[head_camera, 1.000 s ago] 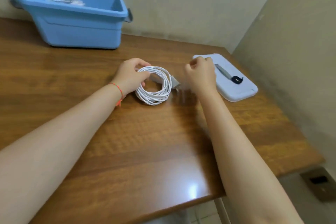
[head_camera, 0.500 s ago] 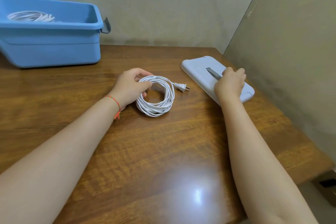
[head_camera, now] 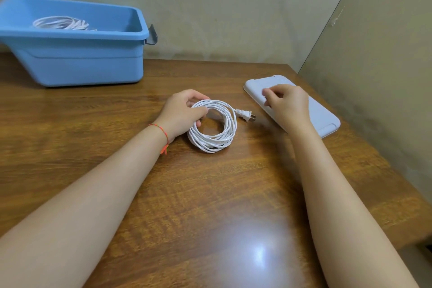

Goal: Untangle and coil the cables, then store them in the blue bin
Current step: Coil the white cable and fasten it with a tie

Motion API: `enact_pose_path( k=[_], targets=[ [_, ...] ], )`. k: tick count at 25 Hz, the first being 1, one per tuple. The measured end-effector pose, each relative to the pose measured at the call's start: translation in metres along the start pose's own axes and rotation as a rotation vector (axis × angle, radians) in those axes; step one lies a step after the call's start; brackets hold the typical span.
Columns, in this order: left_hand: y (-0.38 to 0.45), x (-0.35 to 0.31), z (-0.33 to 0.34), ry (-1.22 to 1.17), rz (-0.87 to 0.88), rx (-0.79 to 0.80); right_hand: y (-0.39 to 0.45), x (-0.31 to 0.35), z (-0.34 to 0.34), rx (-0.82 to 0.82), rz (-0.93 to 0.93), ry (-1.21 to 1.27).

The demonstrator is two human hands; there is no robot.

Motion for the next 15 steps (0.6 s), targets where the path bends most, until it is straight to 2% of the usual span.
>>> enact_pose_path(
  k=[3, 7, 11, 13, 15],
  targets=[
    [-0.001, 0.001, 0.0, -0.008, -0.004, 0.003, -0.012, 0.017, 0.018, 0.119, 0.051, 0.288],
    [0.0, 0.003, 0.001, -0.054, -0.053, 0.028, -0.02, 0.016, 0.03, 0.298, 0.128, 0.409],
    [-0.005, 0.012, 0.008, -0.372, -0.326, 0.199, -0.031, 0.026, 0.042, 0.43, 0.195, 0.722],
    [-0.01, 0.014, 0.012, -0.523, -0.447, 0.28, -0.033, 0.031, 0.045, 0.462, 0.204, 0.79],
    [-0.014, 0.015, 0.015, -0.576, -0.497, 0.309, -0.039, 0.043, 0.049, 0.531, 0.174, 0.821]
  ],
)
Point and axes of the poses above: each hand's wrist, its own y-axis towards the middle knuckle, its own z-axis out of the palm, x = y × z, the point moved 9 cm from there along y, towards the middle knuckle, and after that the axes turned 3 degrees about -y, right-handed, at the moved point
